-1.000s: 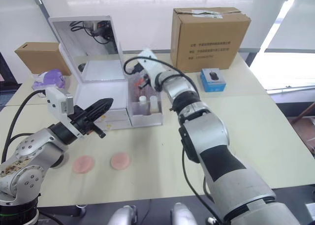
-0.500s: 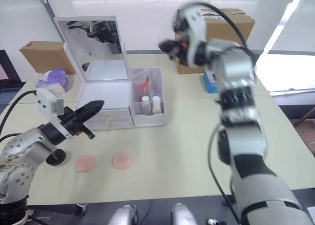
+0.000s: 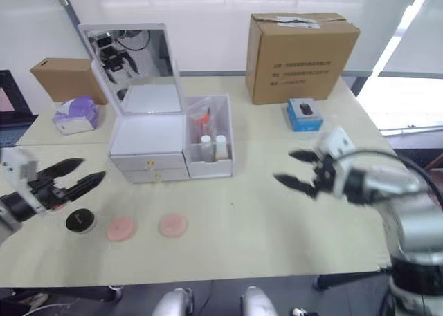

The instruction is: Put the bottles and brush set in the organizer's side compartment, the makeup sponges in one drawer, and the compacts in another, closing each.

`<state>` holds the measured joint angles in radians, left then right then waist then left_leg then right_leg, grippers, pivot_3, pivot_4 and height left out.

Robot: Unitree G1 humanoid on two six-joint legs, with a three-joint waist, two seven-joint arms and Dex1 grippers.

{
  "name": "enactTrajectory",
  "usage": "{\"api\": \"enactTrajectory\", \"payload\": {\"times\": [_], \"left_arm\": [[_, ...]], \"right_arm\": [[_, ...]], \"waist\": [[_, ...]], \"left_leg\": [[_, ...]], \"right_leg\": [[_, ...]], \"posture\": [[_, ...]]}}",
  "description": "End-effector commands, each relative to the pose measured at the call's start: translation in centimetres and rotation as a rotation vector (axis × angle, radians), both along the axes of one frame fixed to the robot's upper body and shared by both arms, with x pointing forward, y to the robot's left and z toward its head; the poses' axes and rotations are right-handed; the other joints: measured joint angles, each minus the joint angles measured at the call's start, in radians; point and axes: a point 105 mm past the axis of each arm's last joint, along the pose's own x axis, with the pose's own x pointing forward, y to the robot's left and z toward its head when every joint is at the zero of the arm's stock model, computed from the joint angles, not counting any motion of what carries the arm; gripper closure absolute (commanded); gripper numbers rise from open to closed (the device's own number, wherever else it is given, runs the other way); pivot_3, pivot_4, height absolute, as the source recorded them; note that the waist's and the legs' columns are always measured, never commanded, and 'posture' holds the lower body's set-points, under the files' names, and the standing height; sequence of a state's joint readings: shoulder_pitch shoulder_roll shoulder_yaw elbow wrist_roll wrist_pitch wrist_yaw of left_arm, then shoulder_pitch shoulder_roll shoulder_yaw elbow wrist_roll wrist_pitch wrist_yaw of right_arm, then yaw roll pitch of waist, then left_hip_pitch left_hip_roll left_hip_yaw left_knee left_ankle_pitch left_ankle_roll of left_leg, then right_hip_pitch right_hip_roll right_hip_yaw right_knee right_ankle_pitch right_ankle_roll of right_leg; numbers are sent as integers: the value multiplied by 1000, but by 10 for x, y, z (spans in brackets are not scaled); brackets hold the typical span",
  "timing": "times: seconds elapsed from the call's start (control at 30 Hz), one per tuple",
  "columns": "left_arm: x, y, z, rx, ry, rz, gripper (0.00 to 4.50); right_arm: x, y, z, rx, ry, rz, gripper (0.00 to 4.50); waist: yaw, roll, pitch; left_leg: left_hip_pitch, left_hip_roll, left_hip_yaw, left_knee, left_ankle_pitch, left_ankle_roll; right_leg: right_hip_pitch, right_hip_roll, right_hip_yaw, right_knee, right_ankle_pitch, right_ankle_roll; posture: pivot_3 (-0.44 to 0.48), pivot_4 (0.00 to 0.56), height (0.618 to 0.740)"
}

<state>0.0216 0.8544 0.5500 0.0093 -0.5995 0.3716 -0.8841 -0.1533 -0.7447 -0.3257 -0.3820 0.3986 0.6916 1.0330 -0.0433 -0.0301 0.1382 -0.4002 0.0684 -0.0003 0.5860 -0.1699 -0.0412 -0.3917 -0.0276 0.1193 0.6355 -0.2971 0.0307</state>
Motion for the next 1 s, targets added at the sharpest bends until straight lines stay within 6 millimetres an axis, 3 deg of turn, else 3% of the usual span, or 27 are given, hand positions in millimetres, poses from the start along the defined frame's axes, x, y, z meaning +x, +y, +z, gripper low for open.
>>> {"api": "enactTrajectory", "payload": {"times": [0.03,0.23,0.43,0.5,0.57,0.63,0.77,0.9,1.0], "left_arm": [[-4,29,18,80,-52,32,0],[-6,62,22,110,-41,87,0],[-4,77,17,110,-22,103,0],[-4,74,16,110,-23,95,0],[-4,70,13,114,-19,83,0],[-7,55,7,126,-11,46,0],[-14,28,-2,91,-25,33,0],[-21,-31,-19,-63,-73,33,0],[-26,-69,-26,-123,-90,42,0]], "right_arm": [[-12,-23,14,-1,-113,-60,34],[-25,-64,-15,-9,-86,-220,34],[-12,-62,-3,78,-138,-343,34],[-9,-53,3,69,-159,-314,34],[-7,-47,6,128,-123,-303,34],[-5,-28,14,119,-104,-210,34],[-6,7,29,99,-62,-38,34],[-11,44,53,100,-20,157,34],[-15,60,68,101,-21,246,34]], "waist": [[1,1,0],[4,-3,0],[-2,-3,0],[-13,3,3],[-22,9,7],[-22,13,10],[20,16,13],[35,15,13],[42,8,13]], "left_leg": [[0,0,1,0,-1,-1],[0,-1,6,-6,-1,-2],[1,-1,10,-10,-1,-2],[-7,-6,-4,-10,4,6],[-4,-23,-40,-11,7,11],[-4,-38,-74,-10,9,13],[-6,-20,-49,-13,7,8],[-7,-17,-40,-13,8,8],[-7,-17,-34,-11,8,9]], "right_leg": [[0,-1,0,-2,0,0],[0,-8,-5,-6,0,0],[1,-16,-14,-6,4,2],[13,-21,-30,-8,5,2],[30,-36,-66,-8,0,6],[36,-50,-100,-5,-7,11],[27,-51,-100,-4,-7,1],[26,-52,-98,-5,-4,-2],[27,-52,-95,-6,-2,0]], "posture": [[0,150,740],[0,150,740],[0,150,740],[0,150,740],[0,150,740],[0,150,740],[0,150,740],[0,150,740],[0,150,740]]}}
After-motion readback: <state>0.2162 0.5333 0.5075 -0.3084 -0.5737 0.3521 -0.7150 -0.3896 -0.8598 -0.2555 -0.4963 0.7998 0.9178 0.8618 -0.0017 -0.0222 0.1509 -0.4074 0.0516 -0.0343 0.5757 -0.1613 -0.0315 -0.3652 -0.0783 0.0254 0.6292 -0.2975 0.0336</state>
